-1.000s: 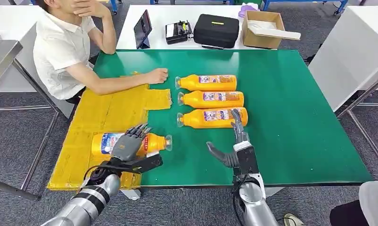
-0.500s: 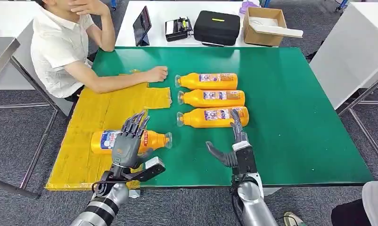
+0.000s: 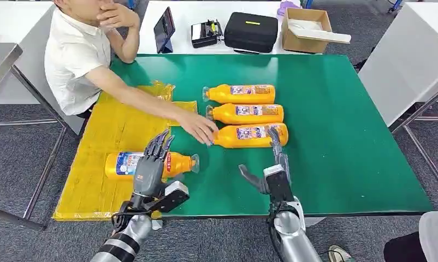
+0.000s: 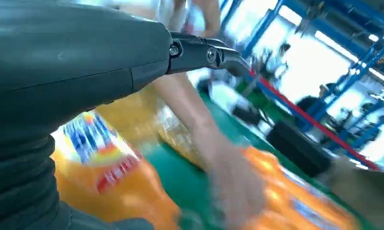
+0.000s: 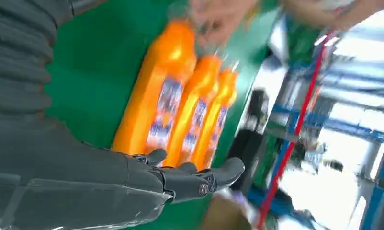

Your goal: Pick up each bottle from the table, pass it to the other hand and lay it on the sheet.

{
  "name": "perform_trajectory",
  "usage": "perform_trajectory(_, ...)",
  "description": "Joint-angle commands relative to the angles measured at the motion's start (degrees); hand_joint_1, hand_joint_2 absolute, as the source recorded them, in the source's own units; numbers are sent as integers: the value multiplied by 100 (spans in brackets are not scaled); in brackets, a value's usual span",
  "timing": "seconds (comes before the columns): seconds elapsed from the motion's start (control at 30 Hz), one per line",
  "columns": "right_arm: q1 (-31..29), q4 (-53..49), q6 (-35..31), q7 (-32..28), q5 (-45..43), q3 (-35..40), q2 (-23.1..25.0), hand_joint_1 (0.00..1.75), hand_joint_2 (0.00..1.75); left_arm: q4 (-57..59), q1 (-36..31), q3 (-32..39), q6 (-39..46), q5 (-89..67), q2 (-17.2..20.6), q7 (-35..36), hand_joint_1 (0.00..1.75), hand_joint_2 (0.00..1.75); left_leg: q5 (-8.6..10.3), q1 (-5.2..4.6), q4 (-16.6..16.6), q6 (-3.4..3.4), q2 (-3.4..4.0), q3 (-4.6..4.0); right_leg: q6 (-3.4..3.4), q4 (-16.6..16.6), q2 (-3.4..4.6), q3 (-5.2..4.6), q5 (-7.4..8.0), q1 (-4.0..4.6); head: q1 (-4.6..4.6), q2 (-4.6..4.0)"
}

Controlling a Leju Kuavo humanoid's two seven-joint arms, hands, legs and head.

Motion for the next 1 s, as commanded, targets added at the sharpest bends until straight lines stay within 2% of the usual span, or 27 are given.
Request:
perform_trajectory(0.03,-979,1221,-1174,842,2265,498,-1073,0,175,-1641,563,-446,-953,2462,-346,190,0,175,-5,1,3,3,11,0,-10,-3,5,2,0,4,0,0)
perform_trajectory(0.1,-1027,1320,-1211,806,2246,491,-1070,0,175,-1622,554,-493,-913,2499,-337,183,0,175,-7,0,4,4,14,4,-13,-7,7,10,1,4,2,0)
perform_trajectory(0.2,-1282,1800,-1206,1115,2602,608,-1149,0,175,-1460,535,-604,-923,2860,-319,282,0,175,-7,-5,2,2,15,12,-19,-8,5,17,2,1,2,0)
perform_trajectory(0.33,-1529,2375,-935,1419,2801,707,-1162,0,175,-1350,569,-730,-330,2581,-327,384,0,175,-9,-9,0,-1,28,18,-20,-10,17,17,5,4,0,0)
perform_trajectory(0.4,-1528,2476,-837,1672,2900,734,-1144,0,175,-1416,579,-716,-128,2475,-309,466,0,175,-11,-6,1,0,22,19,-20,-11,10,21,2,7,0,0)
perform_trajectory(0.6,-1524,2481,-811,1687,2904,741,-1144,0,175,-1435,580,-718,-133,2472,-293,471,0,175,-5,-13,1,2,8,5,-8,-4,2,8,1,-2,0,0)
perform_trajectory(0.7,-1475,2470,-455,2003,3011,806,-1238,0,175,-1429,582,-709,-141,2459,-299,612,0,175,-13,-8,6,1,22,12,-18,-4,11,15,-1,3,0,0)
perform_trajectory(0.83,-1314,2365,-127,2081,2921,822,-1337,0,175,-1420,596,-756,-161,2404,-308,690,0,175,-9,-8,2,1,8,12,-19,-7,-3,19,-2,-1,0,0)
perform_trajectory(0.9,-1202,2224,244,2188,2844,883,-1459,0,175,-1402,588,-828,-255,2374,-313,736,0,175,-10,-7,3,1,9,11,-17,-7,0,16,-2,-1,0,0)
perform_trajectory(1.0,-1159,2147,465,2322,2921,970,-1687,0,175,-1373,594,-898,-342,2372,-341,780,0,175,-14,-4,4,1,6,15,-22,-9,-6,25,-7,3,0,0)
